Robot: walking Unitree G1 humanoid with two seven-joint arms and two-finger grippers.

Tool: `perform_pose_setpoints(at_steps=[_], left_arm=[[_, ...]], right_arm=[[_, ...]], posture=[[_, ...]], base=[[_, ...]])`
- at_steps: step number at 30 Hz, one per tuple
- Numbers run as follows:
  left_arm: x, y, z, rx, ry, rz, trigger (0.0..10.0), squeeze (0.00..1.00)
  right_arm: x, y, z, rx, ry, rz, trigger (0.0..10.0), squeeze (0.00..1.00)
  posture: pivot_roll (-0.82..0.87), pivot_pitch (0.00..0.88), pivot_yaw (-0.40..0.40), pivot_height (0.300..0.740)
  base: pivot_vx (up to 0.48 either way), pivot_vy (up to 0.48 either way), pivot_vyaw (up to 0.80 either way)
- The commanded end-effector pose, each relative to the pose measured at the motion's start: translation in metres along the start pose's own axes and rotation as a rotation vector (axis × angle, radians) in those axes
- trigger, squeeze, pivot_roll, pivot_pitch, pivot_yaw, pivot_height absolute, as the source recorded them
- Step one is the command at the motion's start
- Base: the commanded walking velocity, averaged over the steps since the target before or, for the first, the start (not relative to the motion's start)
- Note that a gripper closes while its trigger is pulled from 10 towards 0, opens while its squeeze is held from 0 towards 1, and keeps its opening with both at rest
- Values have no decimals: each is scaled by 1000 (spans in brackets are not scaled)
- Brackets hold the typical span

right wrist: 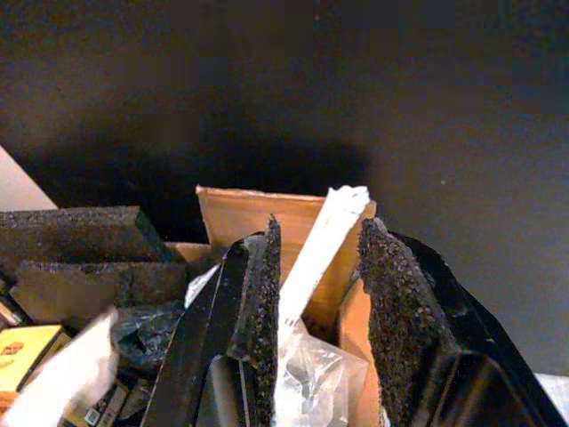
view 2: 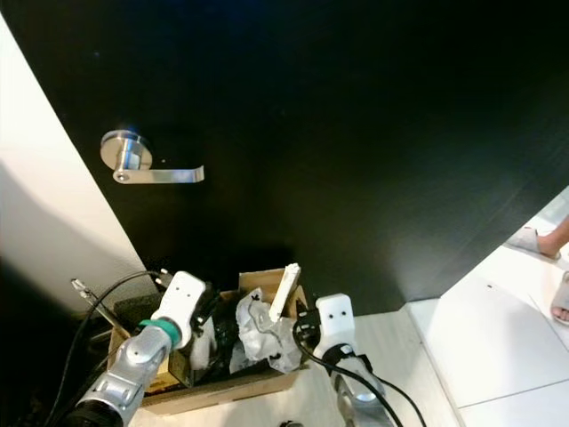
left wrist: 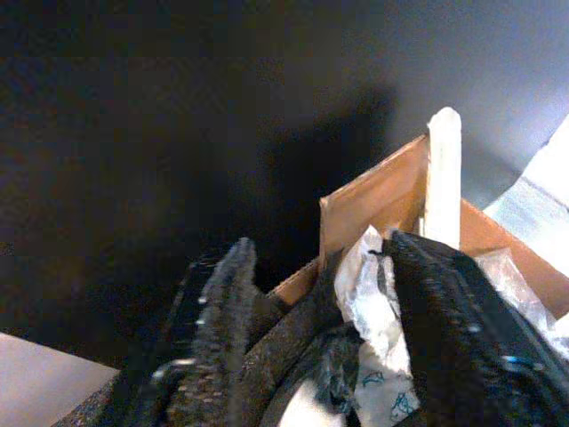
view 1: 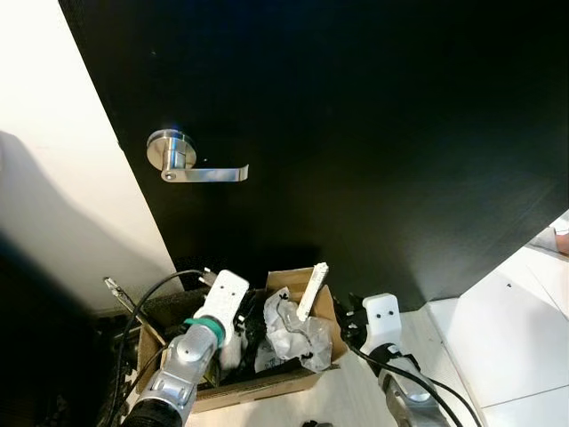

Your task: Clean up the room

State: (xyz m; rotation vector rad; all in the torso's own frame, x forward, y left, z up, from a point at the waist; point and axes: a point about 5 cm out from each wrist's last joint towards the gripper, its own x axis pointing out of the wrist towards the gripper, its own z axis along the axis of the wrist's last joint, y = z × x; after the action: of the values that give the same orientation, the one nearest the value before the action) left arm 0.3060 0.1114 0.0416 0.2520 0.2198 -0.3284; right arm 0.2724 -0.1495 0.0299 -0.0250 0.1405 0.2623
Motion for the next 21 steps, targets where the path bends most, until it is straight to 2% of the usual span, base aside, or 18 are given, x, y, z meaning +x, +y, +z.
perform_pose_setpoints(at_steps=[1,6,8,10,13,16,18,21], left_arm=[[-3,1,-8,14,43,5,10000,0],[-6,3,-7,42,47,-14,10000,0],[-13,9,-13,41,52,-19,10000,0],[-13,9,-13,41,52,-19,10000,0],[-23,11,-25,63,62,-7,10000,0],[-29,9,-27,-9,57,31,10000,0],[-29,9,-27,-9,57,31,10000,0],[-28,3,-19,-71,23,19,10000,0]], right_arm=[[-5,2,-8,17,33,2,10000,0],[-5,3,-8,18,34,2,10000,0],[-6,1,-9,19,34,-9,10000,0],[-6,1,-9,19,34,-9,10000,0],[-9,0,-9,25,25,-24,10000,0],[-12,-1,-5,34,-7,-43,10000,0],[-12,-1,-5,34,-7,-43,10000,0],[-14,-3,4,57,-53,-72,10000,0]], posture=[[-87,147,30,740],[-87,142,33,740],[-92,130,39,740],[-92,130,39,740],[-89,88,44,740],[-91,74,50,740],[-91,74,50,740],[-89,48,43,740]], base=[[0,0,0],[0,0,0],[0,0,0],[0,0,0],[0,0,0],[0,0,0],[0,0,0],[0,0,0]])
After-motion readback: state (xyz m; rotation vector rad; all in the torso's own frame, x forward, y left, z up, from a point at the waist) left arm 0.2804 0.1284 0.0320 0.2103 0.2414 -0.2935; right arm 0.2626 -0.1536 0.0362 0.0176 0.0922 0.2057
